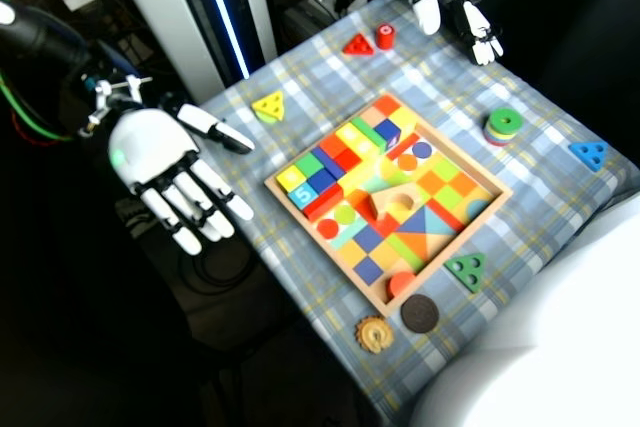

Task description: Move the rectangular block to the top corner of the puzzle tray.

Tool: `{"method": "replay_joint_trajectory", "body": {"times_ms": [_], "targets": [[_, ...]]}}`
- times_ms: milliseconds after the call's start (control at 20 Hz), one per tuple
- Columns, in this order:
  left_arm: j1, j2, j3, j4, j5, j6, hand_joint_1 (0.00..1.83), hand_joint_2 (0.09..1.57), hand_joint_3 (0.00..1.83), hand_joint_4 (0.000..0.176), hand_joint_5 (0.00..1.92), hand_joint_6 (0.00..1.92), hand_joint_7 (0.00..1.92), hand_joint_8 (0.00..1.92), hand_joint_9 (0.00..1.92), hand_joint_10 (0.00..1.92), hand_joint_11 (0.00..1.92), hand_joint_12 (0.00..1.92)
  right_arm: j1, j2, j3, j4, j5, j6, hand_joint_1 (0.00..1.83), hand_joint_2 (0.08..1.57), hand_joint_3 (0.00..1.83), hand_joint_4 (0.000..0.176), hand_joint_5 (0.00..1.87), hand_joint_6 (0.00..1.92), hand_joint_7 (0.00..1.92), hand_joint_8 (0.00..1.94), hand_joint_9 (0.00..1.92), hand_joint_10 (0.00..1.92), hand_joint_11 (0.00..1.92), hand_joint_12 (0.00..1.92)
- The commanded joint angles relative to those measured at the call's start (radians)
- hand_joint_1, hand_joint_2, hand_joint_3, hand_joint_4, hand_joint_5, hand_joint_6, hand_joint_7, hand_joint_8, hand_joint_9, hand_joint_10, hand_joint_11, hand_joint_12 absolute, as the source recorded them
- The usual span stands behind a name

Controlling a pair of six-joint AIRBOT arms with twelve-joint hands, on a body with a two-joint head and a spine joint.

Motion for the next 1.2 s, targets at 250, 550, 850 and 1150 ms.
{"method": "replay_joint_trajectory", "body": {"times_ms": [250, 550, 850, 1150], "targets": [[-0.001, -0.001, 0.003, 0.045, -0.114, -0.007, 0.00, 1.27, 0.01, 0.039, 0.32, 0.01, 0.25, 0.01, 0.09, 0.02, 0.00, 0.00, 0.021, 0.061, 0.001, -0.100, 0.108, 0.007, 0.02, 1.25, 0.01, 0.102, 0.07, 0.00, 0.14, 0.00, 0.08, 0.00, 0.00, 0.14], [-0.001, -0.001, 0.003, 0.042, -0.111, -0.007, 0.00, 1.28, 0.01, 0.038, 0.34, 0.01, 0.25, 0.00, 0.08, 0.02, 0.00, 0.00, 0.052, 0.149, 0.047, -0.214, 0.069, 0.182, 0.36, 1.14, 0.00, 0.064, 0.11, 0.00, 0.16, 0.00, 0.14, 0.00, 0.00, 0.69], [0.000, 0.001, 0.004, 0.038, -0.107, -0.007, 0.00, 1.27, 0.00, 0.055, 0.31, 0.00, 0.24, 0.00, 0.07, 0.00, 0.00, 0.00, 0.185, 0.218, 0.102, -0.383, -0.137, 0.183, 0.78, 1.06, 0.00, 0.026, 0.15, 0.00, 0.58, 0.03, 0.69, 0.08, 0.17, 1.23], [0.000, 0.003, 0.004, 0.038, -0.109, -0.007, 0.00, 1.28, 0.01, 0.030, 0.32, 0.01, 0.24, 0.00, 0.07, 0.01, 0.00, 0.00, 0.323, 0.234, 0.179, -0.554, -0.375, 0.213, 1.16, 1.09, 0.00, 0.000, 0.21, 0.00, 0.70, 1.75, 0.90, 1.90, 0.93, 1.92]]}}
